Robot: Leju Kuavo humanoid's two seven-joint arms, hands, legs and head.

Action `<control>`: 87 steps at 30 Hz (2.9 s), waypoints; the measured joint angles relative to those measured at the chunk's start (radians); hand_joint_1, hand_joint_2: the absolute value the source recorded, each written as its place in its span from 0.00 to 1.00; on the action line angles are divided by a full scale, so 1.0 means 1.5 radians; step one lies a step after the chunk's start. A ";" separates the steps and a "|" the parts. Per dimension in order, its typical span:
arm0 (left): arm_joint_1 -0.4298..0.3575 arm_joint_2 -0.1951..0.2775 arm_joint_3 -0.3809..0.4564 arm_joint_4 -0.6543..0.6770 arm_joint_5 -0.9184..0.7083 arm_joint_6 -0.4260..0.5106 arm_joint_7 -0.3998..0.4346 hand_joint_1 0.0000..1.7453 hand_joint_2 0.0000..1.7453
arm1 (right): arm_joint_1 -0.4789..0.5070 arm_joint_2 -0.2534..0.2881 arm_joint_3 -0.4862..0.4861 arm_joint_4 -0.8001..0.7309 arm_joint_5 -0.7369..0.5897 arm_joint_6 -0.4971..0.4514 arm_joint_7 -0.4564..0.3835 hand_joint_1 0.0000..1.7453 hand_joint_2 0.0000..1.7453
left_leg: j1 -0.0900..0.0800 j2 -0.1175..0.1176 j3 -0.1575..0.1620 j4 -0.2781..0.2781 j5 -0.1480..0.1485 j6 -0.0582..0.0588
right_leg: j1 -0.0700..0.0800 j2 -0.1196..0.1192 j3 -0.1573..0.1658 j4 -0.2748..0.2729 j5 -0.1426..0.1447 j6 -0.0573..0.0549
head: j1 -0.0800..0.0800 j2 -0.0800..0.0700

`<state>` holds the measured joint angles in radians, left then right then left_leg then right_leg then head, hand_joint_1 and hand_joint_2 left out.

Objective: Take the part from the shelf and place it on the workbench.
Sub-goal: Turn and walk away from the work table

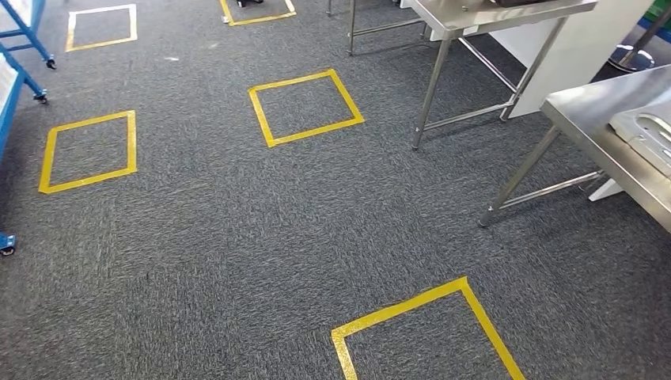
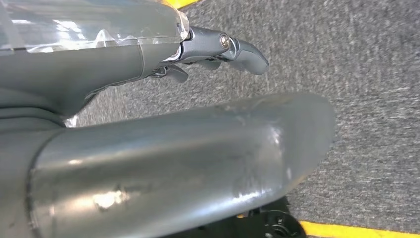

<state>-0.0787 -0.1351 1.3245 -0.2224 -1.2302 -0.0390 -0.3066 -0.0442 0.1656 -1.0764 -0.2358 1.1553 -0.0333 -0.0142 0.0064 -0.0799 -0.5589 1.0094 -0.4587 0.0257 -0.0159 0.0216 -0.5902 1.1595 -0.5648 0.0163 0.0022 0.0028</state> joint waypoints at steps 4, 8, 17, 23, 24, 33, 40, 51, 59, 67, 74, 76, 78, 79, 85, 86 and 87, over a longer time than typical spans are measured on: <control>-0.004 -0.033 -0.011 0.000 -0.016 0.035 -0.003 0.00 0.00 | -0.002 -0.001 -0.008 0.000 -0.003 -0.009 0.001 0.00 0.00 | -0.002 -0.033 -0.010 0.007 0.000 -0.014 | -0.001 0.040 0.034 -0.089 0.031 -0.006 | -0.001 0.000; -0.001 -0.047 -0.016 0.000 -0.010 0.030 -0.001 0.00 0.00 | -0.005 -0.001 -0.010 0.000 -0.001 -0.009 0.000 0.00 0.00 | 0.000 -0.009 -0.024 0.030 -0.015 -0.027 | -0.002 0.004 0.042 -0.103 0.038 -0.023 | -0.003 0.000; 0.000 -0.021 -0.016 0.000 -0.006 0.009 -0.002 0.00 0.00 | 0.000 -0.002 -0.013 0.000 0.006 -0.008 -0.005 0.00 0.00 | 0.000 0.085 -0.019 0.043 -0.014 -0.029 | 0.006 -0.080 0.055 -0.104 0.026 -0.025 | -0.007 0.000; 0.003 -0.020 -0.016 0.000 -0.006 0.008 -0.001 0.00 0.00 | -0.007 -0.003 -0.014 0.000 0.011 -0.006 -0.006 0.00 0.00 | -0.004 0.069 0.001 -0.006 0.002 -0.006 | 0.005 -0.079 0.058 -0.086 0.004 -0.004 | -0.002 0.000; 0.002 -0.020 -0.016 0.000 -0.007 0.008 -0.001 0.00 0.00 | -0.006 -0.004 -0.014 0.000 0.011 -0.005 -0.005 0.00 0.00 | -0.002 0.062 0.002 -0.009 0.004 -0.002 | 0.004 -0.057 0.046 -0.059 -0.013 -0.002 | -0.001 0.000; 0.000 -0.018 -0.016 0.000 -0.011 0.006 -0.002 0.00 0.00 | -0.002 -0.005 -0.015 0.000 0.012 -0.003 -0.002 0.00 0.00 | -0.003 0.022 0.001 -0.008 0.006 0.002 | 0.001 -0.016 -0.032 0.082 -0.058 0.002 | 0.002 0.000; 0.004 -0.017 -0.018 0.000 -0.013 0.005 -0.003 0.00 0.00 | -0.002 -0.007 -0.017 0.000 0.013 -0.002 0.001 0.00 0.00 | 0.001 -0.031 -0.016 0.014 -0.002 -0.027 | -0.003 0.016 0.036 -0.096 0.038 -0.020 | 0.001 0.000; 0.002 -0.016 -0.018 0.000 -0.014 0.006 -0.003 0.00 0.00 | 0.000 -0.007 -0.019 0.000 0.013 0.000 0.001 0.00 0.00 | -0.002 0.107 -0.002 0.020 -0.010 -0.024 | 0.007 -0.088 0.050 -0.100 0.028 -0.019 | -0.004 0.000; 0.001 -0.015 -0.018 0.000 -0.018 0.004 -0.005 0.00 0.00 | -0.002 -0.007 -0.021 0.000 0.021 -0.004 -0.008 0.00 0.00 | -0.004 0.055 0.005 -0.005 0.001 0.003 | 0.002 -0.023 -0.005 0.035 -0.053 0.003 | 0.004 0.000; 0.002 -0.016 -0.019 0.000 -0.020 0.002 -0.004 0.00 0.00 | 0.001 -0.009 -0.022 0.000 0.028 -0.003 -0.008 0.00 0.00 | -0.007 -0.023 0.004 0.001 -0.002 -0.005 | 0.003 0.044 0.021 -0.088 0.049 -0.015 | 0.004 0.000; 0.003 -0.014 -0.019 0.000 -0.020 0.002 -0.003 0.00 0.00 | 0.001 -0.009 -0.024 0.000 0.031 0.003 -0.007 0.00 0.00 | -0.004 0.036 -0.057 0.118 -0.069 -0.028 | 0.004 -0.015 0.036 -0.110 0.051 -0.037 | -0.002 0.000; 0.003 -0.014 -0.019 0.000 -0.020 0.002 -0.002 0.00 0.00 | 0.002 -0.009 -0.025 0.000 0.033 0.004 -0.006 0.00 0.00 | 0.000 0.045 -0.088 0.183 -0.090 -0.033 | 0.005 -0.037 0.038 -0.109 0.048 -0.037 | -0.003 0.000; 0.005 -0.014 -0.019 0.000 -0.019 0.002 -0.001 0.00 0.00 | 0.002 -0.009 -0.026 0.000 0.034 0.004 -0.006 0.00 0.00 | 0.004 0.053 -0.072 0.152 -0.061 -0.036 | 0.005 -0.056 0.042 -0.109 0.044 -0.035 | -0.003 0.000; 0.006 -0.014 -0.019 0.000 -0.019 0.002 -0.001 0.00 0.00 | 0.002 -0.009 -0.027 0.000 0.034 0.004 -0.005 0.00 0.00 | 0.005 0.065 -0.047 0.104 -0.036 -0.037 | 0.004 -0.064 0.045 -0.108 0.042 -0.033 | -0.003 0.000; 0.006 -0.013 -0.019 0.000 -0.020 0.002 0.000 0.00 0.00 | -0.003 -0.009 -0.027 0.000 0.038 0.005 -0.004 0.00 0.00 | -0.002 0.086 0.003 -0.002 -0.002 -0.015 | 0.007 -0.095 0.059 -0.103 0.028 -0.012 | -0.001 0.000; 0.006 -0.013 -0.019 0.000 -0.019 0.002 0.000 0.00 0.00 | -0.004 -0.009 -0.027 0.000 0.038 0.005 -0.004 0.00 0.00 | -0.001 0.078 0.005 -0.004 0.000 -0.010 | 0.005 -0.084 0.057 -0.095 0.020 -0.008 | 0.000 0.000; 0.005 -0.013 -0.019 0.000 -0.019 0.002 0.000 0.00 0.00 | -0.003 -0.009 -0.027 0.000 0.038 0.005 -0.004 0.00 0.00 | 0.001 0.071 0.006 -0.006 0.003 -0.006 | 0.003 -0.066 0.049 -0.075 0.006 -0.005 | 0.002 0.000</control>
<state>-0.0707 -0.1540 1.2966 -0.2228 -1.2592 -0.0361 -0.3063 -0.0491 0.1514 -1.1166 -0.2361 1.2123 -0.0258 -0.0206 0.0077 0.0260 -0.5500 1.0005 -0.4549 0.0170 -0.0109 -0.0773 -0.5167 1.0474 -0.5561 0.0090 0.0049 0.0027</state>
